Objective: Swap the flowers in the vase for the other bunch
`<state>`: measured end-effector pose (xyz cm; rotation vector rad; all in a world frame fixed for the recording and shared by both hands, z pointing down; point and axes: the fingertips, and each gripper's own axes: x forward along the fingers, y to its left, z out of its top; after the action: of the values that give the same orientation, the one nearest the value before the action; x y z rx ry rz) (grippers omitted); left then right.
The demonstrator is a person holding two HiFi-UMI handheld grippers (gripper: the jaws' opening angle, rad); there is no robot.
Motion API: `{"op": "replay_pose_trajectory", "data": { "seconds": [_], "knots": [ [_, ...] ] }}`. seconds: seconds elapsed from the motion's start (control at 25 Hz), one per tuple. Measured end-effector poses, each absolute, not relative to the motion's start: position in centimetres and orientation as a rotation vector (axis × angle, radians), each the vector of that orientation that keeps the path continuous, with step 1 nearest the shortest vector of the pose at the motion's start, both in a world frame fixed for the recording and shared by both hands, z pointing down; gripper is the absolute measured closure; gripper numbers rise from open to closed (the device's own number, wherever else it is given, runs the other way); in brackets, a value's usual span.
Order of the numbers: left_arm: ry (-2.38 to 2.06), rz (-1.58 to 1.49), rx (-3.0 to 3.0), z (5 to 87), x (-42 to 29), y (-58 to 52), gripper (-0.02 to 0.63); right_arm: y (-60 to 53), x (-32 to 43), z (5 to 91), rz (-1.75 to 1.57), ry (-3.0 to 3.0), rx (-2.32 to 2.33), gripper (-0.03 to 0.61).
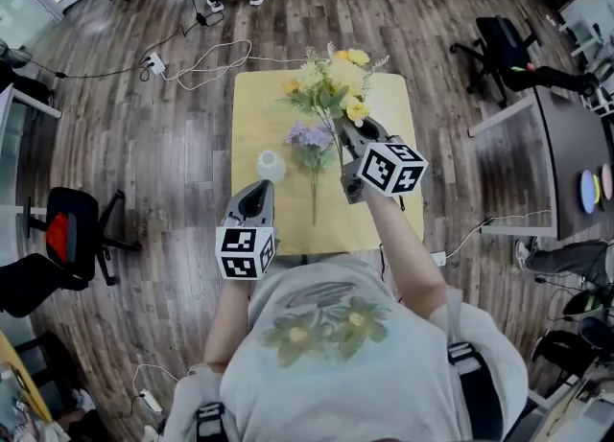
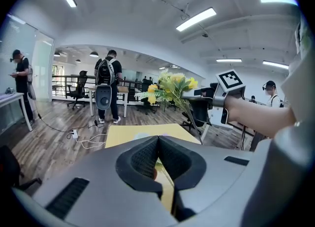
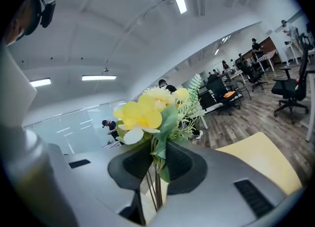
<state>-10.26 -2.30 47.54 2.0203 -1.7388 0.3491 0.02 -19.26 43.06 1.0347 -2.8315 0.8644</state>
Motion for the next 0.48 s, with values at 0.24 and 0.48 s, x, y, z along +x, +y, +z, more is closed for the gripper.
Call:
{"op": "replay_pose_trajectory", "data": {
  "seconds": [0.24,0.48],
  "knots": [
    [-1.789,0.337,1.974,47.5,-12.3,-1.3,0.598,-18.5,-5.5,40.0,0.837,-2.956,0.863,0.494],
    [-1.829,0.319,1.937,47.6,-13.8,-0.4,0.598,-17.5,-10.1,36.8,0.809,-3.055,0.723,0.494]
  ]
}}
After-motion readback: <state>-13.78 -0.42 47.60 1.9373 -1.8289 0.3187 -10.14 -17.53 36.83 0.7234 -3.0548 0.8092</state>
